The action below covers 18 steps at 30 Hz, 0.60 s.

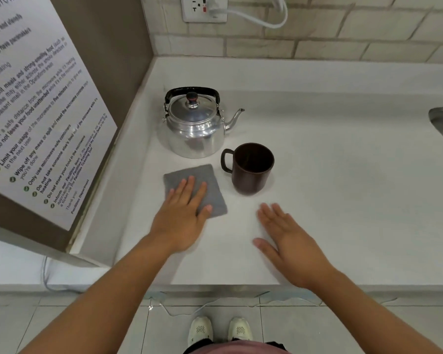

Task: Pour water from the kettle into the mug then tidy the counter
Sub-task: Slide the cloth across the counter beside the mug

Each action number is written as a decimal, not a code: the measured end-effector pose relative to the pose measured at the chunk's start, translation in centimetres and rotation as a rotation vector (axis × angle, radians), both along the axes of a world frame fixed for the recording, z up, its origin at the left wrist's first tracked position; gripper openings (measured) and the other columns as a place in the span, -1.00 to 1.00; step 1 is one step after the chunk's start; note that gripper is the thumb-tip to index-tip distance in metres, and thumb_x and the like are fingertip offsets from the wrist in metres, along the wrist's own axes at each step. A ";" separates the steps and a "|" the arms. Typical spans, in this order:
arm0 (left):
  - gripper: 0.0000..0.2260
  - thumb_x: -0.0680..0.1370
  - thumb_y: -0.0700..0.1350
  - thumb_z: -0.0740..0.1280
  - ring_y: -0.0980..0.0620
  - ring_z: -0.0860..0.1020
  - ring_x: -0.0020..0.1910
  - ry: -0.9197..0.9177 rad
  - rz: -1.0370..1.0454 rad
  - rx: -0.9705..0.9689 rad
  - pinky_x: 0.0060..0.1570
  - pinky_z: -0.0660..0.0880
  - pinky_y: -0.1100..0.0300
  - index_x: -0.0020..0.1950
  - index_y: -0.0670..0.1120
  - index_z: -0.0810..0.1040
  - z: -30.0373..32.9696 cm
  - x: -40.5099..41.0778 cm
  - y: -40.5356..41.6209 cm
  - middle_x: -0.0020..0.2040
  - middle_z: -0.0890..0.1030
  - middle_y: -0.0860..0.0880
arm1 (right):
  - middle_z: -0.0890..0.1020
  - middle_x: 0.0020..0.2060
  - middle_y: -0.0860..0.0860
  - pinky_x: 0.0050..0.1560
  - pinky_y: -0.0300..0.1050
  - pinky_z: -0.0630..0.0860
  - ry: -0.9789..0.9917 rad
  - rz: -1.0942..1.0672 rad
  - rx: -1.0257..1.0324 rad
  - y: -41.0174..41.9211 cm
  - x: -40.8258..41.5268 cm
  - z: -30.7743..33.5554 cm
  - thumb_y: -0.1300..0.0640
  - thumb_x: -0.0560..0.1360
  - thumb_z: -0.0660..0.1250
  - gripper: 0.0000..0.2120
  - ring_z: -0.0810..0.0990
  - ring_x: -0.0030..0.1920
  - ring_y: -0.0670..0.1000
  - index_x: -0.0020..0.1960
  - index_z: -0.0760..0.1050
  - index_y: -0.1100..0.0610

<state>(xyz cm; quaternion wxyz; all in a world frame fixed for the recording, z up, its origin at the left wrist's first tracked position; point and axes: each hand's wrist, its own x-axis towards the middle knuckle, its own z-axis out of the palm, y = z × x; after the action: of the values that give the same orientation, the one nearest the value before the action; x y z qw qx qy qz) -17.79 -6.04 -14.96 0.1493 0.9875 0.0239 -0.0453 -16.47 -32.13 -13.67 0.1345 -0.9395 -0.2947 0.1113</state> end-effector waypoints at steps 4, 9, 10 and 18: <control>-0.47 0.66 0.11 -0.11 -0.05 -0.30 0.51 0.158 0.026 0.066 0.46 -0.30 0.01 0.55 -0.01 -0.23 1.2 3.5 1.2 0.56 -0.26 -0.10 | -0.16 0.55 -0.07 0.52 -0.15 -0.18 0.052 -0.077 -0.057 -0.3 1.4 0.3 -0.30 0.56 -0.06 -0.27 -0.22 0.55 -0.06 0.57 -0.16 0.07; -0.48 0.65 0.12 -0.08 0.08 -0.32 0.49 0.161 -0.162 0.020 0.44 -0.31 0.11 0.53 0.09 -0.24 0.7 2.8 1.4 0.56 -0.28 0.02 | -0.19 0.56 -0.04 0.50 -0.15 -0.21 0.050 -0.096 -0.055 0.0 1.2 0.2 -0.28 0.57 -0.08 -0.29 -0.25 0.55 -0.04 0.56 -0.22 0.06; -0.48 0.65 0.13 -0.07 0.10 -0.32 0.49 0.169 -0.146 0.011 0.44 -0.31 0.12 0.53 0.10 -0.23 0.8 2.7 2.1 0.56 -0.28 0.04 | -0.19 0.56 -0.05 0.50 -0.15 -0.22 0.052 -0.095 -0.051 0.0 1.2 0.2 -0.28 0.57 -0.08 -0.29 -0.25 0.54 -0.04 0.56 -0.22 0.06; -0.48 0.65 0.12 -0.08 0.09 -0.37 0.47 0.168 -0.189 0.014 0.42 -0.36 0.12 0.53 0.09 -0.27 1.1 1.0 0.0 0.54 -0.32 0.03 | -0.19 0.56 -0.06 0.49 -0.18 -0.25 0.049 -0.093 -0.015 -0.2 1.1 -0.1 -0.28 0.57 -0.07 -0.29 -0.28 0.53 -0.09 0.55 -0.22 0.05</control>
<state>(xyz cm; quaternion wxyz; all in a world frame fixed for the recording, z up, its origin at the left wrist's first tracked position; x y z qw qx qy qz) -16.83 -6.02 -13.85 0.1351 0.9790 -0.0563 -0.1418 -15.37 -32.35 -13.77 0.1395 -0.9502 -0.2466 0.1301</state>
